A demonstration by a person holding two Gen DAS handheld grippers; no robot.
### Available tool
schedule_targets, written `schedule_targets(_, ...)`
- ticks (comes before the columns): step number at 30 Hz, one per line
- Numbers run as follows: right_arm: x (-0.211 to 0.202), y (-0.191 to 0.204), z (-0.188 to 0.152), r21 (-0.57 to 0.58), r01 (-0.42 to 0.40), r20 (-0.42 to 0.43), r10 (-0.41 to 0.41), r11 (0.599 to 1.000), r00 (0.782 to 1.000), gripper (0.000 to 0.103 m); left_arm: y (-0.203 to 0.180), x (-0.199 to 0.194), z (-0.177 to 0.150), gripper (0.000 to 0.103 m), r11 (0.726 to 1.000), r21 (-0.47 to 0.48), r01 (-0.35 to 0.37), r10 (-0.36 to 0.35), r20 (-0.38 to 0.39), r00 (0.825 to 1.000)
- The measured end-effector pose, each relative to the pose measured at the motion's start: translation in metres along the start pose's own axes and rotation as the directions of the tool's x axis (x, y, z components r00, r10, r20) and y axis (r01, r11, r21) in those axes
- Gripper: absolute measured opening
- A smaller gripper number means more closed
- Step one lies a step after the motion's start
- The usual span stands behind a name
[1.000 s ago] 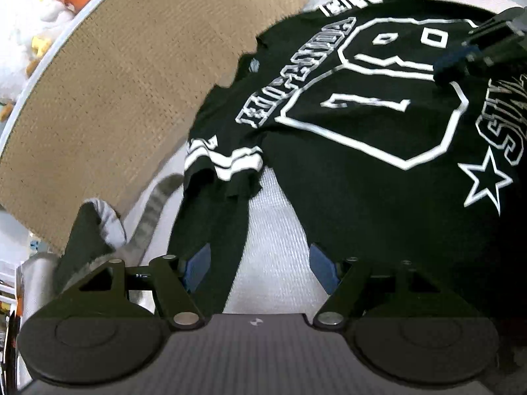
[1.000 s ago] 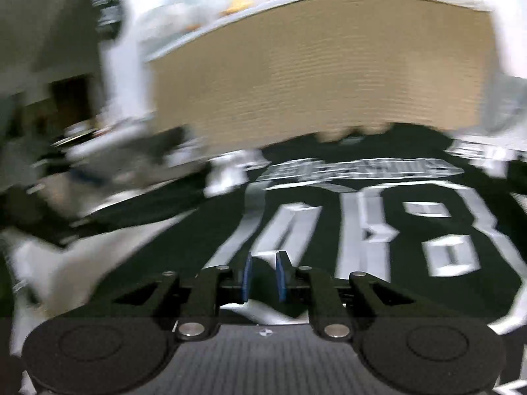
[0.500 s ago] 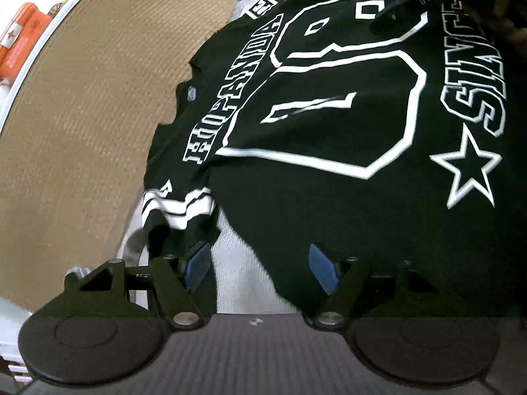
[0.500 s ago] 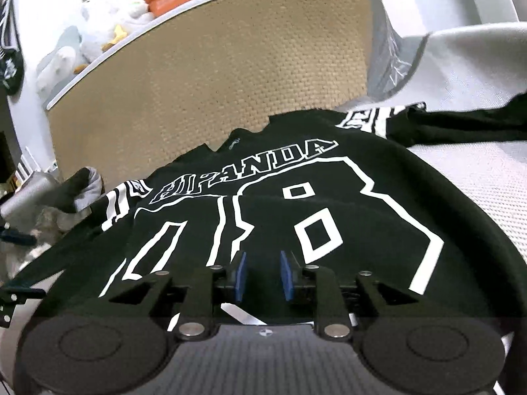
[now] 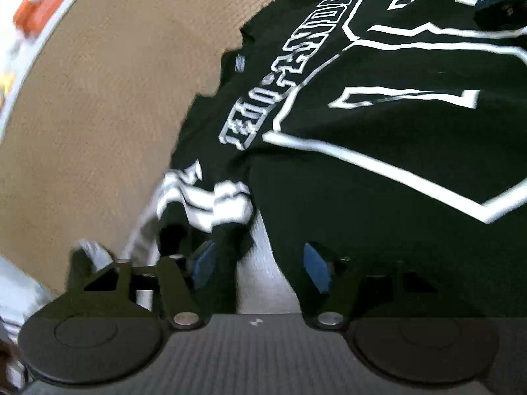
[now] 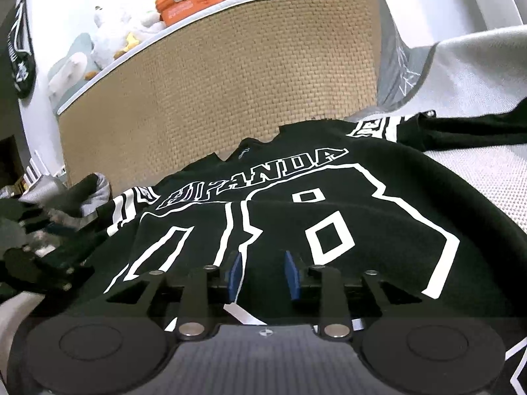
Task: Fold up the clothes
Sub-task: 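Lower the right tool onto the jersey back while the left tool approaches the sleeve, then move the open right tool over the jersey toward the sleeve cuff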
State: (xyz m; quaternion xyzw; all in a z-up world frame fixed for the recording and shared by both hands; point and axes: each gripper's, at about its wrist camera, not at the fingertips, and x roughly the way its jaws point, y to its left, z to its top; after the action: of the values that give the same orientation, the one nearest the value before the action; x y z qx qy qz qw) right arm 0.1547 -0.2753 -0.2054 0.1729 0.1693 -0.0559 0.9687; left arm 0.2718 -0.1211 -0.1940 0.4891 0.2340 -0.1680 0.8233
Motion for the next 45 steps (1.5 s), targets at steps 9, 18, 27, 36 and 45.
schedule_targets(9,0.0,-0.001,-0.002,-0.003,-0.022,0.011,0.022,1.0,1.0,0.038,0.021,0.039,-0.004,0.058,0.99,-0.118,-0.075,0.068,-0.061,0.996)
schedule_targets(18,0.001,0.0,-0.003,-0.009,-0.026,0.014,0.026,1.0,1.0,0.039,0.017,0.056,0.006,0.037,0.991,-0.088,-0.105,0.099,-0.076,0.992)
schedule_targets(27,0.001,-0.001,-0.003,-0.01,-0.041,0.015,0.041,0.999,0.999,0.042,0.038,0.06,-0.008,0.032,0.962,-0.141,-0.236,0.205,-0.204,0.957)
schedule_targets(36,0.002,-0.001,-0.003,-0.015,-0.052,0.013,0.052,0.999,0.999,0.045,0.06,0.065,-0.022,0.03,0.92,-0.32,-0.226,0.117,-0.327,0.938)
schedule_targets(45,0.003,-0.001,-0.002,-0.023,-0.058,-0.001,0.058,0.998,0.998,0.046,0.077,0.029,-0.027,0.047,0.88,-0.438,-0.184,0.062,-0.278,0.959)
